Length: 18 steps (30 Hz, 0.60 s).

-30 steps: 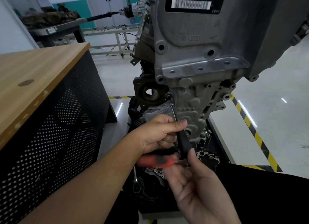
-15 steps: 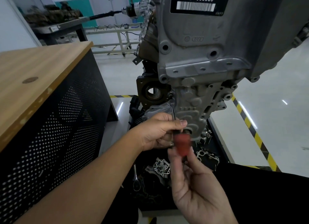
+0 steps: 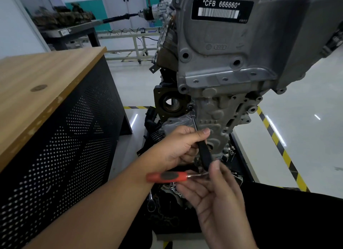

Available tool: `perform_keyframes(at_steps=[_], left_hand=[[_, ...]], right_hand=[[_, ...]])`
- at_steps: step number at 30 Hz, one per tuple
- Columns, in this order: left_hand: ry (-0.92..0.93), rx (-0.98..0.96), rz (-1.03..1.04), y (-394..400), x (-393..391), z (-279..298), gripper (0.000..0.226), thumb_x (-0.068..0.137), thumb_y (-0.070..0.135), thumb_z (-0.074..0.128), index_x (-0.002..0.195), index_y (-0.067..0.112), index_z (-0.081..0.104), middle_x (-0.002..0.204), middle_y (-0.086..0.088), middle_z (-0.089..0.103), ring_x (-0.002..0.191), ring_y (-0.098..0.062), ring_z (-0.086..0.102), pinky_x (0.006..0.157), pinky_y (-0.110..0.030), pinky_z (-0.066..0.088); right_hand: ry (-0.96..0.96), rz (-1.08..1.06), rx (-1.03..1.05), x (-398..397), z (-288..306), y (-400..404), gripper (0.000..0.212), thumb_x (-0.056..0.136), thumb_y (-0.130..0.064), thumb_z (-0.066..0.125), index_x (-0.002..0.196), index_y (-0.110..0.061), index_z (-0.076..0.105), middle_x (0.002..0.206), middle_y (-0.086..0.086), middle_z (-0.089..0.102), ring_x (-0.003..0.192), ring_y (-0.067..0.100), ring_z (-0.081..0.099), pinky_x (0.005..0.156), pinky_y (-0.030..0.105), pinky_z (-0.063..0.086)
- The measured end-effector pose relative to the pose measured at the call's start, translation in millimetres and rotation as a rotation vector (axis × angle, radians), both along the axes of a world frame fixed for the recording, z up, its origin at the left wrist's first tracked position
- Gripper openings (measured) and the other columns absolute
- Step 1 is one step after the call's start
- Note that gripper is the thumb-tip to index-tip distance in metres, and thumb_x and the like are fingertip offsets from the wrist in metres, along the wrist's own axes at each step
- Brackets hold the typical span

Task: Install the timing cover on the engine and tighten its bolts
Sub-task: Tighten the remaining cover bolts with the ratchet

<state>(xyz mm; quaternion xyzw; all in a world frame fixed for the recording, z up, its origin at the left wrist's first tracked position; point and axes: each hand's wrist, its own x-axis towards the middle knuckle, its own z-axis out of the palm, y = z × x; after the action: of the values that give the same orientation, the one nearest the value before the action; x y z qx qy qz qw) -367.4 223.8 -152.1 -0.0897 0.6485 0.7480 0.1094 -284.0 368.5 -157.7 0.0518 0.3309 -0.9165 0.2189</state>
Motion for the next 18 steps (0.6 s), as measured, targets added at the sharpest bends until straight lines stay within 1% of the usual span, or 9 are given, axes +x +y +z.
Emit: perform_keyframes(at_steps=[2,5,7,9,11,13,14,16,18], left_hand=[[0.003,-0.027,0.076,8,-1,-2,0.031,0.096,0.034,0.068,0.077,0.013,0.055,0.05,0.006,0.04,0.036,-0.004,0.025,0.039,-0.015,0.015],[0.0,-0.001,0.165,18,-1,-1,0.033,0.095,0.035,0.07,0.073,0.014,0.056,0.048,0.005,0.05,0.037,-0.006,0.03,0.038,-0.015,0.018],[-0.013,0.018,0.207,21,1,1,0.033,0.093,0.035,0.072,0.071,0.015,0.058,0.051,0.003,0.054,0.041,-0.01,0.033,0.036,-0.015,0.021],[-0.022,0.007,0.234,23,4,1,0.032,0.091,0.035,0.074,0.067,0.018,0.062,0.051,0.001,0.056,0.04,-0.01,0.036,0.037,-0.016,0.023],[-0.017,-0.021,0.293,26,8,1,0.03,0.087,0.034,0.078,0.065,0.018,0.068,0.059,-0.007,0.06,0.045,-0.017,0.047,0.042,-0.022,0.034],[0.004,0.043,0.371,30,12,1,0.025,0.084,0.029,0.082,0.069,0.012,0.07,0.076,-0.017,0.064,0.062,-0.026,0.06,0.054,-0.03,0.048],[0.005,0.082,0.389,32,14,0,0.026,0.083,0.027,0.082,0.065,0.014,0.07,0.078,-0.016,0.066,0.064,-0.026,0.063,0.056,-0.029,0.051],[-0.045,0.088,0.356,33,22,1,0.033,0.084,0.036,0.08,0.06,0.017,0.07,0.068,-0.007,0.067,0.055,-0.018,0.065,0.05,-0.023,0.05],[-0.093,0.038,0.294,35,31,-1,0.04,0.086,0.05,0.073,0.062,0.018,0.068,0.061,-0.001,0.064,0.049,-0.013,0.061,0.046,-0.019,0.045]], right_hand=[[0.269,-0.137,0.258,7,-11,-3,0.078,0.062,-0.002,0.093,0.127,-0.032,0.062,0.106,0.016,0.077,0.08,0.027,0.077,0.068,0.032,0.062],[0.599,-0.291,0.622,9,-29,-1,0.081,0.064,0.01,0.081,0.121,-0.046,0.066,0.12,0.01,0.07,0.082,0.017,0.075,0.076,0.025,0.06],[0.839,-0.399,0.864,5,-35,1,0.072,0.064,0.002,0.08,0.123,-0.038,0.072,0.131,0.009,0.059,0.096,0.015,0.073,0.084,0.029,0.061],[0.934,-0.539,0.975,-1,-38,0,0.05,0.066,-0.011,0.085,0.116,-0.016,0.078,0.128,0.013,0.063,0.106,0.019,0.07,0.089,0.032,0.06],[0.908,-0.627,1.022,-2,-39,0,0.042,0.07,-0.026,0.088,0.106,-0.006,0.08,0.114,0.012,0.07,0.101,0.016,0.07,0.091,0.02,0.055],[0.84,-0.563,1.009,-2,-37,0,0.04,0.081,-0.043,0.078,0.102,-0.009,0.081,0.099,0.001,0.074,0.091,-0.001,0.066,0.085,0.002,0.045],[0.775,-0.503,0.964,1,-32,-3,0.037,0.087,-0.048,0.07,0.099,-0.015,0.081,0.09,-0.006,0.075,0.084,-0.004,0.065,0.078,-0.002,0.042],[0.553,-0.485,0.849,2,-25,-5,0.035,0.098,-0.052,0.057,0.089,-0.023,0.077,0.069,-0.009,0.073,0.069,-0.002,0.068,0.063,0.0,0.043],[0.137,-0.366,0.497,-2,-22,-6,0.033,0.1,-0.042,0.059,0.09,-0.013,0.071,0.073,0.005,0.077,0.07,0.018,0.077,0.06,0.015,0.056]])
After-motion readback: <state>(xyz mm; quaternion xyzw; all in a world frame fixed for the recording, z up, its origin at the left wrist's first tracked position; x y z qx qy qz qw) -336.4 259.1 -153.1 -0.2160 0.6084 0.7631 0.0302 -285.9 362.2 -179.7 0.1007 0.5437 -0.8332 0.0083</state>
